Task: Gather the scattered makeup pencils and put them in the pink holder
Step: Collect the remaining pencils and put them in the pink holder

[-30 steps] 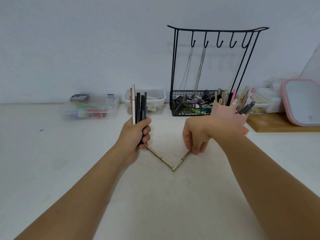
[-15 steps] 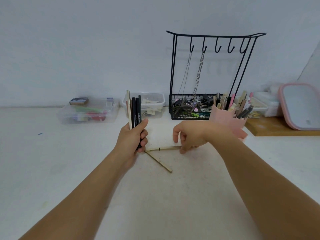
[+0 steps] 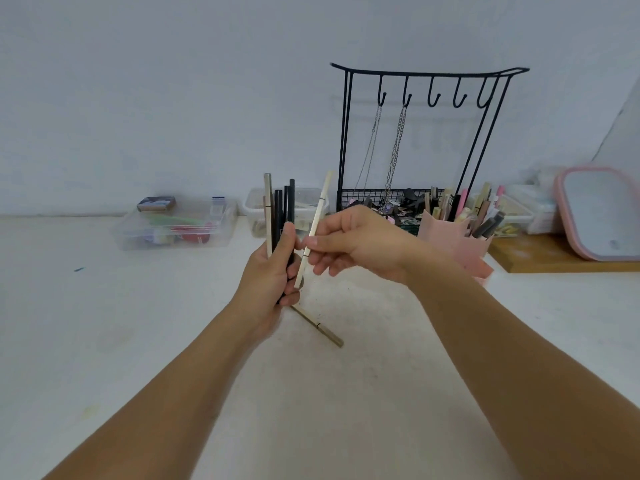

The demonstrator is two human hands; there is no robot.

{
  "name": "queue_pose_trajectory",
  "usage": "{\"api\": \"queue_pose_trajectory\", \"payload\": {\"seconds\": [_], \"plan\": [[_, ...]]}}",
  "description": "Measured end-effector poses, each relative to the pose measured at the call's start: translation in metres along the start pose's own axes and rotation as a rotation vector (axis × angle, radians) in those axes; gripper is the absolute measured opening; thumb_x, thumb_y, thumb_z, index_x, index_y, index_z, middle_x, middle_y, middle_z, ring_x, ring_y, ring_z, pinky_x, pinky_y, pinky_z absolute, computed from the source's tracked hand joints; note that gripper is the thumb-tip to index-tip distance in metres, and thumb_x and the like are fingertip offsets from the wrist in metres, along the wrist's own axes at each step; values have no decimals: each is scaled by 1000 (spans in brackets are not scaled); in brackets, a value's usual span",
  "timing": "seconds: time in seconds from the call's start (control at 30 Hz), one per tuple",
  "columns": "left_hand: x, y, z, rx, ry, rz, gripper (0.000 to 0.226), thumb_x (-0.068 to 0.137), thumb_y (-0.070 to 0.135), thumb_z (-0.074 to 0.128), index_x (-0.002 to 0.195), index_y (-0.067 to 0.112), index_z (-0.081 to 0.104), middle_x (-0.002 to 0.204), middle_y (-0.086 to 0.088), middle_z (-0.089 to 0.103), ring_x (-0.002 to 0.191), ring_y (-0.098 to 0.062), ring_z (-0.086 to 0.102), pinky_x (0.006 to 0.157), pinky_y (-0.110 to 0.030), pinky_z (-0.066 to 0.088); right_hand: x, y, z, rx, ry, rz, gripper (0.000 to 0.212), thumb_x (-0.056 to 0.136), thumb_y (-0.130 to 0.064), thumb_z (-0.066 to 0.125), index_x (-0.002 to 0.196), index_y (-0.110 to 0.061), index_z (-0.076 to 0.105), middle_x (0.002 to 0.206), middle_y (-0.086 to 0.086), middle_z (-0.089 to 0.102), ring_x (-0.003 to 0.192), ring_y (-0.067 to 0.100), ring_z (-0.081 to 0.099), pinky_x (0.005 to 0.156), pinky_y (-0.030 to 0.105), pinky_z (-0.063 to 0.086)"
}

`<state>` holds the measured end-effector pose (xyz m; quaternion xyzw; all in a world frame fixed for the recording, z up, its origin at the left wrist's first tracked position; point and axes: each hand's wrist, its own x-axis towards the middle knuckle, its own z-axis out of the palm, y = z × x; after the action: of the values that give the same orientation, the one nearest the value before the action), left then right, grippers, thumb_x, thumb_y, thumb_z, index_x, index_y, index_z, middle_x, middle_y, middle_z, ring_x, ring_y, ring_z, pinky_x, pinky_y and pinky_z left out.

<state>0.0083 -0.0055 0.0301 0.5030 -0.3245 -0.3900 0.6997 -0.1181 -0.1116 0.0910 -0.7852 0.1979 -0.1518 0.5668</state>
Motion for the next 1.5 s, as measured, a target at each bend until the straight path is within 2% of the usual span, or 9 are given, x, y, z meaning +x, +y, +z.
{"api": "queue_pose_trajectory", "payload": {"seconds": [0.17,0.33,0.43,0.57,0.87,1.03,1.13,1.33,1.5], "plan": [[0,-1,-1,60,-46,45,61,75,72,68,78,13,52,54,1,47,40,-10,33,38,-19,19,2,3,17,-85,54,-35,14,91,-11,70,86,2,71,72,8,72,63,12,66,55,22,49],[2,-3,-8,77,-118,69,48,74,54,77,76,12,54,65,-5,51,42,-11,45,37,-17,24,4,3,30,-59,165,-38,16,85,-17,78,76,-5,72,65,8,70,54,9,60,49,21,43],[2,-1,-12,119,-185,67,60,61,58,87,84,12,57,66,-1,54,48,-12,50,37,-18,29,3,3,29,-91,163,-25,18,85,-21,78,76,-7,71,58,-1,66,56,9,57,51,22,43],[2,3,-14,86,-172,-5,49,71,37,91,97,11,58,64,3,55,47,-9,49,36,-18,30,3,1,24,-123,127,-4,16,91,-20,70,81,-7,71,65,-1,64,61,9,58,55,22,45],[2,1,-13,90,-258,-33,42,80,37,74,101,6,56,60,6,43,44,-5,35,34,-15,25,4,4,20,-132,161,-20,22,84,-28,79,79,-8,72,64,0,66,61,10,57,53,22,43],[2,4,-11,114,-105,-20,50,80,59,64,87,11,52,59,2,37,45,-9,28,35,-19,20,5,4,28,-153,187,-60,26,98,-20,59,83,-3,72,69,6,70,57,11,58,50,25,40],[4,6,-10,105,68,-5,40,88,53,68,85,16,54,55,3,33,45,-11,26,39,-22,20,8,7,34,-149,265,-28,35,101,-28,52,84,-5,72,69,7,71,56,16,61,49,23,41],[12,6,-20,26,282,-48,41,94,41,69,71,22,41,50,5,29,41,-11,25,37,-21,20,8,23,53,-810,91,171,55,74,-54,79,89,-2,71,87,12,74,74,23,69,71,40,58],[11,7,-20,32,274,-72,34,95,40,68,74,21,49,50,5,36,40,-11,33,37,-21,25,6,24,60,-894,-24,240,42,81,-41,78,91,-1,68,86,13,73,69,25,64,72,38,57]]}}
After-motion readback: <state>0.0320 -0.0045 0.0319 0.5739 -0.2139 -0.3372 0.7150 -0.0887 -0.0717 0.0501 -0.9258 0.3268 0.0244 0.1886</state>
